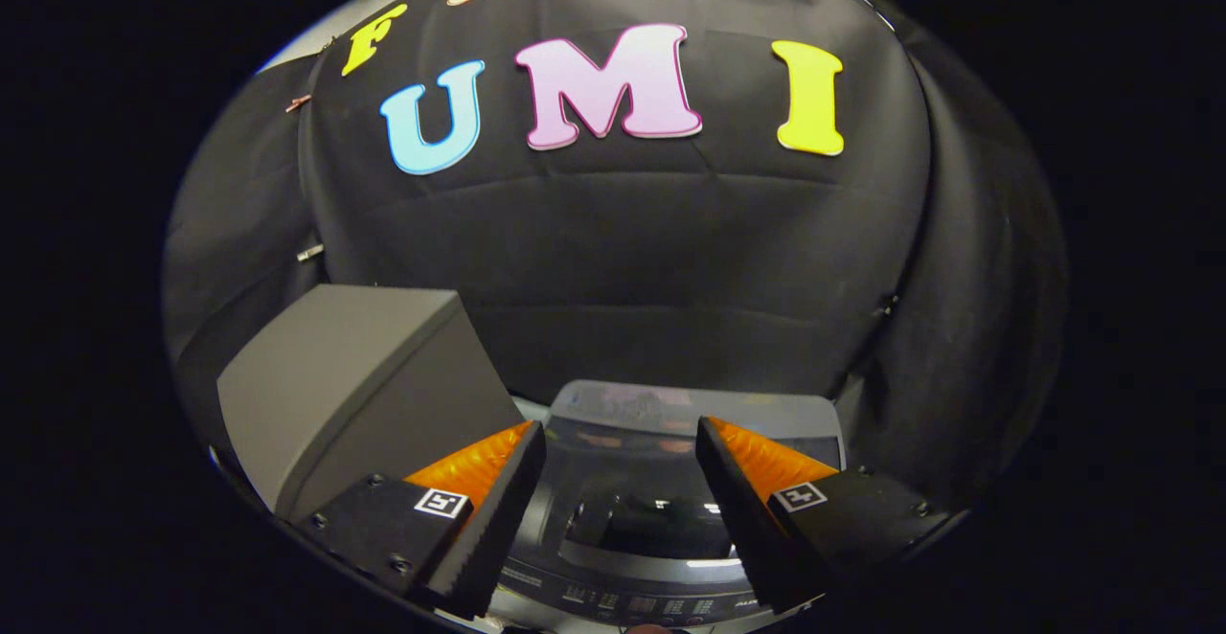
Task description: Put the clothes into the washing machine and then close the washing machine lid.
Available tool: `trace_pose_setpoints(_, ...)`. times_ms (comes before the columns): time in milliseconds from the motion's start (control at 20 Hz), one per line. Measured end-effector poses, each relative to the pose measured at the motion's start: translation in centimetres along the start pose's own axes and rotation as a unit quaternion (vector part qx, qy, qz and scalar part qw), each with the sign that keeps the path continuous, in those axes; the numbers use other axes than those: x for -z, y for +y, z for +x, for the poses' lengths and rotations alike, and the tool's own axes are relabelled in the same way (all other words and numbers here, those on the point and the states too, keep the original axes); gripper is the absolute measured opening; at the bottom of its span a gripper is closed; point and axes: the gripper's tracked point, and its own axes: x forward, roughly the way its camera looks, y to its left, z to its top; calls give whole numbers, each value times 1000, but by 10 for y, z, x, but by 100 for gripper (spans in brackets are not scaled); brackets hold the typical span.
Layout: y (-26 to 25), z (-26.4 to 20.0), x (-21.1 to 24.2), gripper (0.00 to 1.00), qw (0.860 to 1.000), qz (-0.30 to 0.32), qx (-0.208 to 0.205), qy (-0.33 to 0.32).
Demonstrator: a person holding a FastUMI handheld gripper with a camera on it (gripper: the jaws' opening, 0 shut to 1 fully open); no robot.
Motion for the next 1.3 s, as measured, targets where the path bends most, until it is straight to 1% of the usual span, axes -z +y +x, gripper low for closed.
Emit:
trace_pose_setpoints(150, 9, -16, -49, 99, 997, -2, 18, -69)
trace_pose_setpoints(250, 18, -30, -85, 99, 992, -7, 34, -122)
trace_pose_setpoints(300, 22, -37, -98, 99, 988, -10, 44, -147)
trace_pose_setpoints(400, 38, -44, -110, 99, 983, -24, 58, -173)
trace_pose_setpoints(500, 66, -54, -118, 99, 982, -26, 50, -180)
trace_pose_setpoints(650, 103, -73, -123, 99, 982, 0, 28, -187)
trace_pose_setpoints(800, 125, -80, -126, 99, 980, 9, 24, -197)
trace_pose_setpoints(1100, 145, -81, -124, 99, 980, 14, 20, -197)
trace_pose_setpoints(1300, 148, -81, -130, 99, 979, 0, 18, -203)
